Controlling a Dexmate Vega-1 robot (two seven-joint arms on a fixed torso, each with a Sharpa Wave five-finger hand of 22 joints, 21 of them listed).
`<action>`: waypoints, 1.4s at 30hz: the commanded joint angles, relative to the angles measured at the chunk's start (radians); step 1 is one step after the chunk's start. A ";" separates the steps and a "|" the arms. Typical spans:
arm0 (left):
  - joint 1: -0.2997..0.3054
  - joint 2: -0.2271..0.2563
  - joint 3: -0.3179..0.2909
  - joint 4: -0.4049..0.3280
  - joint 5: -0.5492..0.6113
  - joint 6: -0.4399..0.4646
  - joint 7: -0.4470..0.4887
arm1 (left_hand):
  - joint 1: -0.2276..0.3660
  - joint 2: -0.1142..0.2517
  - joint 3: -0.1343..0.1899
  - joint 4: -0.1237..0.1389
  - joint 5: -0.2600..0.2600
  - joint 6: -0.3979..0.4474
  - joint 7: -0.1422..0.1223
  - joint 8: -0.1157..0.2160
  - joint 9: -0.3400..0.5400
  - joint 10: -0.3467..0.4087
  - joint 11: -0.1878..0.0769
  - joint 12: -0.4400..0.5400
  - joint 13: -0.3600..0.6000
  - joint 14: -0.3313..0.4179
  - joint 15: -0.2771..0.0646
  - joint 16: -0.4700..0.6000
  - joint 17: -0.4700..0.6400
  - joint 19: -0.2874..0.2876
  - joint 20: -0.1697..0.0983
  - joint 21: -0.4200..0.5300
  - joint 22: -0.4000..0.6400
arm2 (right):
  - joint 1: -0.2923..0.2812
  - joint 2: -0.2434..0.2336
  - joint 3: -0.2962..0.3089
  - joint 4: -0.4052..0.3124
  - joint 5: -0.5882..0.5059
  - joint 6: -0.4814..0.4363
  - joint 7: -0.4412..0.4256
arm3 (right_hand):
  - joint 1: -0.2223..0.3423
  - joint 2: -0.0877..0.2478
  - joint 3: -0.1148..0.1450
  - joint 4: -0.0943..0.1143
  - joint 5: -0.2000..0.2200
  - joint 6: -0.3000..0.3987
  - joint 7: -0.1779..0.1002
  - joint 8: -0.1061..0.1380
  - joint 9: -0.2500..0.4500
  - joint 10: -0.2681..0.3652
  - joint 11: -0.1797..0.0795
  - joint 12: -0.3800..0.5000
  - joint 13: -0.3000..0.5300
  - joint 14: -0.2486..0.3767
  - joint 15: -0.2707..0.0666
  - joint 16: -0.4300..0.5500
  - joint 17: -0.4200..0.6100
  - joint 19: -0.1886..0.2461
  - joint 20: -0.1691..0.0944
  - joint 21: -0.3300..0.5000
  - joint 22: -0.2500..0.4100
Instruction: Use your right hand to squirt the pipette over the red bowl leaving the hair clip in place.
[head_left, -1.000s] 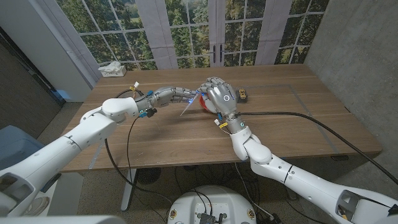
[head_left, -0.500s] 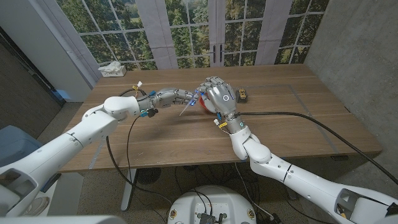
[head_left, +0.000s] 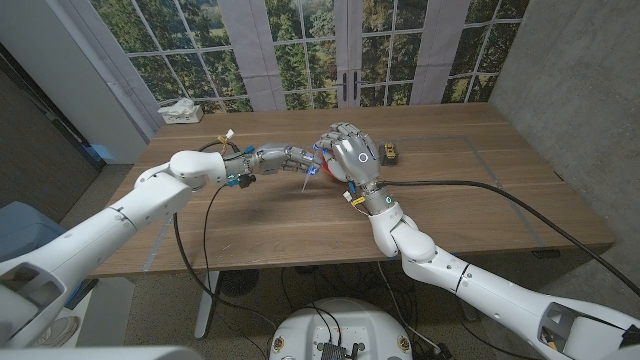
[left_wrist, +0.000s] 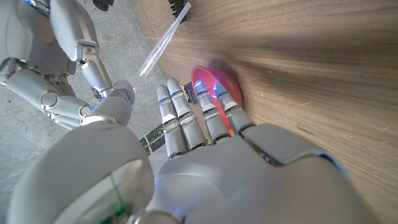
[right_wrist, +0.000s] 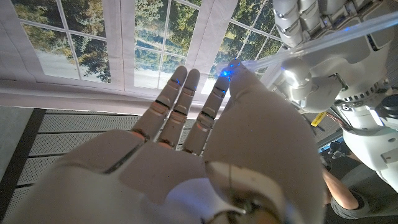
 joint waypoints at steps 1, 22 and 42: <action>-0.027 -0.033 0.004 0.070 -0.065 -0.036 -0.108 | 0.034 0.044 0.016 -0.005 0.004 -0.004 0.007 -0.011 0.006 0.001 0.003 -0.011 0.003 0.007 -0.078 0.000 0.002 0.006 0.009 0.005 0.003 | -0.001 -0.003 0.001 -0.001 0.000 0.005 -0.007 | 0.005 0.001 -0.006 -0.001 0.002 0.002 -0.004 0.006 0.001 0.010 -0.004 0.000 0.003 0.010 -0.184 -0.003 0.006 -0.002 -0.050 0.006 0.004; -0.011 -0.029 -0.015 0.051 -0.070 -0.032 -0.066 | 0.131 0.134 0.008 -0.010 -0.003 0.176 0.021 0.018 0.015 0.201 -0.005 0.026 0.010 0.080 -0.120 0.015 -0.003 0.044 -0.007 0.023 0.006 | -0.009 -0.005 0.005 -0.007 0.002 0.000 -0.006 | 0.004 0.000 -0.007 0.000 0.002 0.001 -0.005 0.006 0.001 0.009 -0.004 -0.006 0.003 0.011 -0.184 -0.008 0.007 -0.005 -0.047 0.008 0.004; -0.010 -0.028 -0.015 0.040 -0.053 -0.012 -0.019 | 0.141 0.133 0.007 -0.007 0.000 0.182 0.023 0.007 0.015 0.196 0.005 0.014 0.011 0.093 -0.112 0.010 -0.007 0.053 -0.007 0.027 0.007 | -0.073 0.007 0.068 -0.091 0.145 -0.009 0.074 | -0.148 0.002 -0.032 0.051 -0.004 -0.361 -0.008 -0.149 -0.003 -0.264 -0.006 -0.173 -0.015 -0.009 -0.163 -0.110 -0.001 -0.029 -0.008 0.033 0.001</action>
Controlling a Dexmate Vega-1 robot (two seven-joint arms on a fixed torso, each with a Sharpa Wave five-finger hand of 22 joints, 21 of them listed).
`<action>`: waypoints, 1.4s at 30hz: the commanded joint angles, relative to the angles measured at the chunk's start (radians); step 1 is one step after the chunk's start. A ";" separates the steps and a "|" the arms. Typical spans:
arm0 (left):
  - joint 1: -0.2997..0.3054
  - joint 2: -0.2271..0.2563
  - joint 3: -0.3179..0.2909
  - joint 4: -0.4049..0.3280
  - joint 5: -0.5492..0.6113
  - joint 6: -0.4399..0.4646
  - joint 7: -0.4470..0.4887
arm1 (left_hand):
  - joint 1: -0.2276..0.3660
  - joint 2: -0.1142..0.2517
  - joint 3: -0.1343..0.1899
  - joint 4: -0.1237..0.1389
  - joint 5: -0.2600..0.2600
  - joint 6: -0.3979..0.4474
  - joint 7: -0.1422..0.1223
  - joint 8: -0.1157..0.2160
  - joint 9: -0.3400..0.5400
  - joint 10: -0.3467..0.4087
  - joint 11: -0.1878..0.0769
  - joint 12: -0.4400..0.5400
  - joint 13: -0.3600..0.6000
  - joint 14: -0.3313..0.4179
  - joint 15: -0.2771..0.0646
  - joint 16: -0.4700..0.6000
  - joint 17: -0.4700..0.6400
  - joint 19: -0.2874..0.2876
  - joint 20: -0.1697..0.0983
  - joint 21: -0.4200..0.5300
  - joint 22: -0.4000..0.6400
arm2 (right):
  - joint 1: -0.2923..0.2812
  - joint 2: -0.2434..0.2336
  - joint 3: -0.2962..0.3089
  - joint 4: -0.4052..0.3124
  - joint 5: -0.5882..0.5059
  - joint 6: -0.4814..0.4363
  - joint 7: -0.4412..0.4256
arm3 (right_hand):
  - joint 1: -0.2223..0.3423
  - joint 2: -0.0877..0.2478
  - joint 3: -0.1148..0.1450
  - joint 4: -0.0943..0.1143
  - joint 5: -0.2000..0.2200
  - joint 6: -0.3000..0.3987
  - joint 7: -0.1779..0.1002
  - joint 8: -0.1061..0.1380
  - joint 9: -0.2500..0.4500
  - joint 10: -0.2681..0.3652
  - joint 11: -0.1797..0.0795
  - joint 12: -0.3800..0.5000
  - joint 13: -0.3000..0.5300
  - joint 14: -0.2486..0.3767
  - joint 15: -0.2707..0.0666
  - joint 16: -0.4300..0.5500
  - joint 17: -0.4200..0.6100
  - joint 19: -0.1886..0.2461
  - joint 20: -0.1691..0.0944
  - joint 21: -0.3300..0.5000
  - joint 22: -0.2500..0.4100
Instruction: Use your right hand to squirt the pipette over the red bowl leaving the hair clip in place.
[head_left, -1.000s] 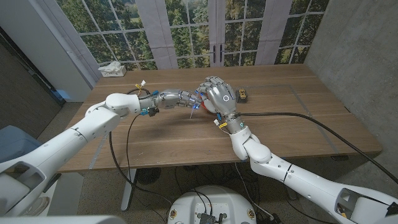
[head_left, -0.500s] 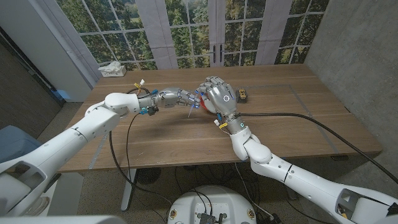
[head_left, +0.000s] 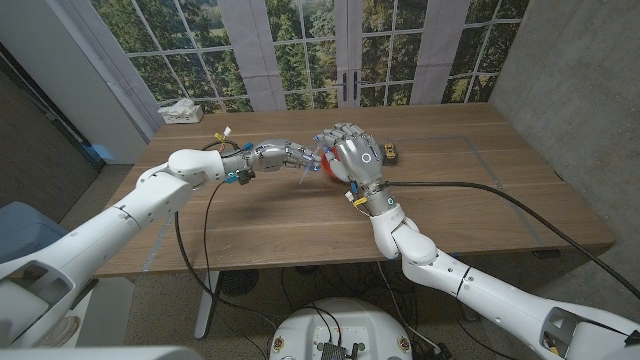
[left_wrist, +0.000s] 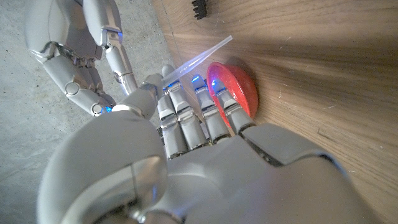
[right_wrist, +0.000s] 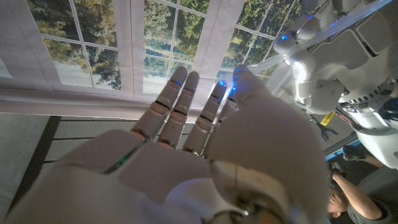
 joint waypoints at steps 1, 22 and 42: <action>-0.002 0.000 0.001 -0.003 0.012 0.012 0.020 | 0.006 0.000 -0.001 0.002 0.004 0.008 0.002 -0.002 0.005 0.006 -0.013 -0.005 0.004 0.005 -0.106 0.000 0.000 0.006 0.000 0.005 0.002 | -0.044 0.002 0.048 -0.066 0.121 0.019 0.062 | -0.053 0.012 0.001 0.023 -0.003 -0.031 0.008 -0.005 0.001 -0.019 0.009 -0.007 0.006 0.000 -0.161 -0.012 -0.001 -0.006 -0.007 0.009 0.003; -0.011 -0.008 0.004 0.005 0.012 0.006 0.013 | 0.008 0.000 -0.006 0.004 0.005 0.008 -0.004 -0.008 0.006 0.005 -0.013 -0.011 0.005 0.006 -0.104 -0.003 0.001 0.005 0.000 0.005 0.003 | -0.133 -0.048 0.218 -0.215 0.581 0.238 0.360 | -0.247 0.001 -0.029 0.069 0.008 -0.003 0.090 0.015 0.000 -0.059 0.074 -0.016 0.015 -0.042 -0.126 -0.051 0.001 -0.051 0.051 -0.005 0.001; -0.011 -0.006 0.008 -0.011 0.015 0.014 0.015 | 0.012 0.000 -0.010 0.003 0.005 0.014 -0.003 -0.013 0.006 0.009 -0.015 -0.016 0.006 0.008 -0.104 -0.007 0.001 0.005 0.001 0.006 0.003 | -0.120 -0.044 0.294 -0.190 0.988 0.364 0.651 | -0.305 -0.023 -0.061 0.057 -0.002 -0.018 0.110 0.010 0.004 -0.104 0.098 -0.020 0.022 -0.115 -0.126 -0.055 0.034 -0.073 0.072 -0.014 0.002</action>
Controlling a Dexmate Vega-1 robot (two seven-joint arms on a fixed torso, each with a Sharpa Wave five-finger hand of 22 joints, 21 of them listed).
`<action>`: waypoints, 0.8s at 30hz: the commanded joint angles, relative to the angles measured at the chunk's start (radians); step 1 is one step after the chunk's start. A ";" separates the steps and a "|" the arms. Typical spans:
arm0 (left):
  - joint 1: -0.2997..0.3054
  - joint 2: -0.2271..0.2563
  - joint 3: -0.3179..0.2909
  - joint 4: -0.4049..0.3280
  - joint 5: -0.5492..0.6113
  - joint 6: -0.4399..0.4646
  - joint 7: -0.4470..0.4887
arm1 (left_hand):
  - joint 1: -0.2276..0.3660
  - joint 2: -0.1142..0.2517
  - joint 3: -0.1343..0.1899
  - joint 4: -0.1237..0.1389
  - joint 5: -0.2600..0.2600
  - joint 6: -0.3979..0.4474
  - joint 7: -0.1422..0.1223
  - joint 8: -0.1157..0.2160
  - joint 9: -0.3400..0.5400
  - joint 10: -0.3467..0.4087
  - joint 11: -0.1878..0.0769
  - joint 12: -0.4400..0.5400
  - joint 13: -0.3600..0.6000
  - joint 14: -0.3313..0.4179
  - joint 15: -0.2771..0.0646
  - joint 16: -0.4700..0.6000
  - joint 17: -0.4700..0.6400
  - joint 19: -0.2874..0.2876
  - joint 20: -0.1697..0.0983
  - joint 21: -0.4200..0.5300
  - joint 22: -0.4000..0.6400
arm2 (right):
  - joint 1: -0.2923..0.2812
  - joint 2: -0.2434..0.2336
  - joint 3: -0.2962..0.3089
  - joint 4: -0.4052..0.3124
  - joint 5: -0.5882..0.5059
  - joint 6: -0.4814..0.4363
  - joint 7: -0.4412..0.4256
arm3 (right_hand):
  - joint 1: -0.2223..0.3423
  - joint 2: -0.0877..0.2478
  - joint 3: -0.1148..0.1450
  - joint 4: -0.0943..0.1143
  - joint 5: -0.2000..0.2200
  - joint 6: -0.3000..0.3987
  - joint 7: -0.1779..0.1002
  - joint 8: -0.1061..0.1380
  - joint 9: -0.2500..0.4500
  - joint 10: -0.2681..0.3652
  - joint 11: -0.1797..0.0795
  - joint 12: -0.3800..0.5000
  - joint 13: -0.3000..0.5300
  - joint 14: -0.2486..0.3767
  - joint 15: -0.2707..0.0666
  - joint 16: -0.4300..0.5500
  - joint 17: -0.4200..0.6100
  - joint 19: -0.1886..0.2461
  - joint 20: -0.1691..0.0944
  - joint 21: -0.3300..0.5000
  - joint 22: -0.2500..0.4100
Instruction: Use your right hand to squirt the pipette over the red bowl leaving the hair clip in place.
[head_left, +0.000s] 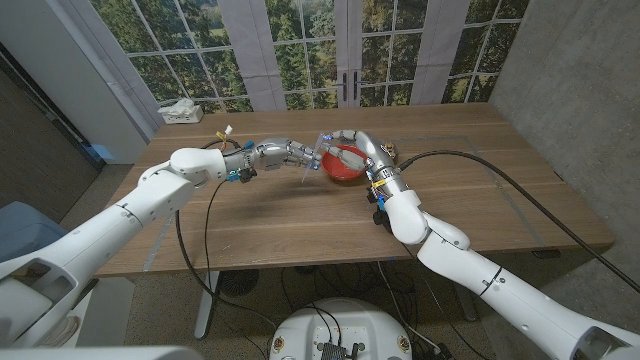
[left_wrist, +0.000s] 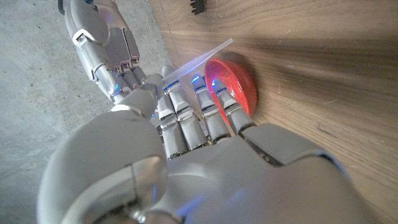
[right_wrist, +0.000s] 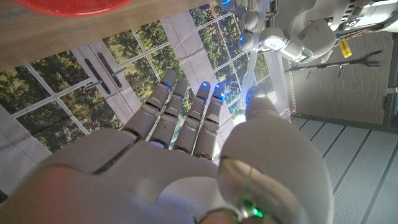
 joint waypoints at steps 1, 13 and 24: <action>0.001 0.003 0.002 -0.013 0.001 0.007 0.002 | 0.012 0.000 -0.005 -0.001 0.005 0.008 0.002 -0.005 0.002 0.007 -0.009 -0.001 0.006 0.008 -0.104 -0.003 0.001 0.005 0.001 0.006 0.003 | 0.007 0.002 0.048 0.019 0.249 0.085 0.168 | -0.013 0.006 -0.004 0.000 -0.002 -0.004 0.012 -0.001 0.004 -0.010 0.002 -0.002 0.005 -0.014 -0.134 -0.002 0.008 -0.005 0.005 -0.004 0.003; 0.002 0.004 0.004 -0.021 0.001 0.013 0.003 | 0.013 0.000 -0.007 -0.001 0.005 0.011 0.002 -0.007 0.003 0.009 -0.007 -0.004 0.006 0.009 -0.104 -0.005 0.001 0.005 0.001 0.006 0.003 | 0.004 0.030 0.067 0.065 0.399 0.162 0.219 | 0.037 0.003 0.007 -0.051 -0.004 0.018 -0.011 0.009 0.005 -0.008 -0.019 0.008 0.009 -0.020 -0.152 0.010 0.026 0.009 -0.006 0.001 0.003; 0.005 0.007 0.004 -0.028 0.003 0.012 0.004 | 0.014 0.001 -0.008 0.000 0.005 0.012 0.003 -0.010 0.003 0.009 -0.008 -0.007 0.007 0.011 -0.103 -0.007 0.000 0.005 0.001 0.006 0.003 | 0.004 0.052 0.078 0.105 0.533 0.213 0.276 | 0.086 0.004 0.016 -0.086 -0.008 0.080 -0.018 0.033 0.006 0.009 -0.038 0.018 0.013 -0.015 -0.158 0.029 0.046 0.027 -0.022 0.010 0.004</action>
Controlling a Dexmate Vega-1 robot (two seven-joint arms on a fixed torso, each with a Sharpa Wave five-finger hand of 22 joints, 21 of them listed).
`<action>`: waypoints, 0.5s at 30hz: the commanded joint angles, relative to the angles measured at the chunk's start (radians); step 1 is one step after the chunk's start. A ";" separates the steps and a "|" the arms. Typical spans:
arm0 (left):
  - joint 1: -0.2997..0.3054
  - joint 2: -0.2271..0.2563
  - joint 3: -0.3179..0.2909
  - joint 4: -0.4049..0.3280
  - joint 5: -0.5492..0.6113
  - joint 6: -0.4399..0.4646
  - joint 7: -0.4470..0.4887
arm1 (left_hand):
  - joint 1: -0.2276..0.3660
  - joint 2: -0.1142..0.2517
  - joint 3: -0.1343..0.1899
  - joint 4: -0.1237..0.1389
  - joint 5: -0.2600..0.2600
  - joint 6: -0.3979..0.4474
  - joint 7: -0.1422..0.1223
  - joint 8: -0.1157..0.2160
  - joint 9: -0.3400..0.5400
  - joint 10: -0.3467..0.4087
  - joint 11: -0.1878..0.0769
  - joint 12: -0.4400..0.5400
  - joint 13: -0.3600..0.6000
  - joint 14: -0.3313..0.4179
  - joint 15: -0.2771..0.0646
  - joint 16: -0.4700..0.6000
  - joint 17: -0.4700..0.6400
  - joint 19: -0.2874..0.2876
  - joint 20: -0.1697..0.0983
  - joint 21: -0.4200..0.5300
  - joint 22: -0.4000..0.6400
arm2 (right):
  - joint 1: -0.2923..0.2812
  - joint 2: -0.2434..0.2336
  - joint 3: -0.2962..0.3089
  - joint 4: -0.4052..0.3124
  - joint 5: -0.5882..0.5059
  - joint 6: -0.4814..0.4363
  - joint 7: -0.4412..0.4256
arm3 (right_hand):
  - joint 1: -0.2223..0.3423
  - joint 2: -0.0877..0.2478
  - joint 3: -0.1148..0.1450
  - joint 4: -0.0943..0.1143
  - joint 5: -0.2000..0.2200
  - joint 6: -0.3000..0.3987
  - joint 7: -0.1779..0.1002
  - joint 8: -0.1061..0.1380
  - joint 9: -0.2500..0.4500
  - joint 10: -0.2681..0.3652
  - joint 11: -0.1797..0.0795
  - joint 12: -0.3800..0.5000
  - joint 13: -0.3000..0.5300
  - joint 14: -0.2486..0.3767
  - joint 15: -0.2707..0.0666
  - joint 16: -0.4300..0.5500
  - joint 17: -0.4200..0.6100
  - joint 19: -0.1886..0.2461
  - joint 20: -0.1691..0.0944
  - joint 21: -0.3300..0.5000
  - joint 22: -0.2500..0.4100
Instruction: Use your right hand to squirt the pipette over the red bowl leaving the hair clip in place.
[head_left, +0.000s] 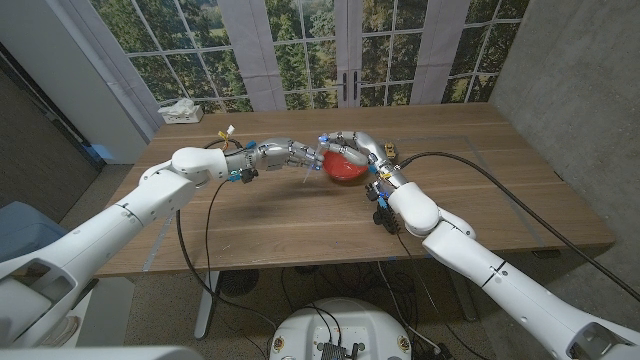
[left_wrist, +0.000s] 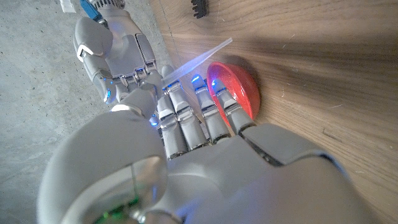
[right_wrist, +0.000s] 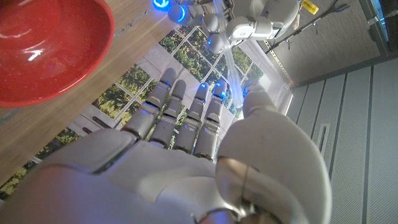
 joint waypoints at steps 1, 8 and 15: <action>0.003 0.003 0.000 -0.008 0.000 0.001 0.000 | 0.014 0.000 -0.001 0.000 0.005 0.012 0.002 -0.002 0.003 0.009 -0.009 -0.007 0.001 0.011 -0.104 0.000 0.000 0.005 0.001 0.006 0.004 | 0.001 0.023 0.015 0.043 0.157 0.066 0.071 | 0.020 -0.001 0.001 -0.008 -0.004 0.017 0.002 0.010 0.003 0.004 -0.009 0.008 0.003 0.004 -0.156 0.011 0.007 0.008 -0.003 0.010 0.002; 0.003 0.003 0.001 -0.009 -0.001 0.002 -0.002 | 0.015 0.001 -0.002 0.001 0.005 0.014 0.002 -0.003 0.003 0.012 -0.007 -0.008 0.001 0.010 -0.104 -0.001 0.000 0.004 0.001 0.006 0.004 | 0.006 0.029 0.012 0.056 0.204 0.075 0.099 | 0.029 -0.007 -0.002 -0.012 -0.005 0.048 0.011 0.020 0.004 0.004 -0.014 0.009 0.005 0.002 -0.155 0.017 0.014 0.013 -0.005 0.012 0.002; 0.008 0.006 0.000 -0.015 -0.002 0.003 0.001 | 0.016 0.001 -0.003 0.000 0.005 0.015 0.006 -0.005 0.003 0.011 -0.006 -0.010 0.001 0.010 -0.103 -0.003 0.001 0.004 0.001 0.007 0.004 | 0.012 0.039 0.002 0.066 0.190 0.087 0.088 | 0.050 -0.017 -0.003 -0.020 -0.003 0.090 0.009 0.034 0.003 0.012 -0.018 0.011 0.004 0.004 -0.158 0.025 0.023 0.021 -0.007 0.017 0.003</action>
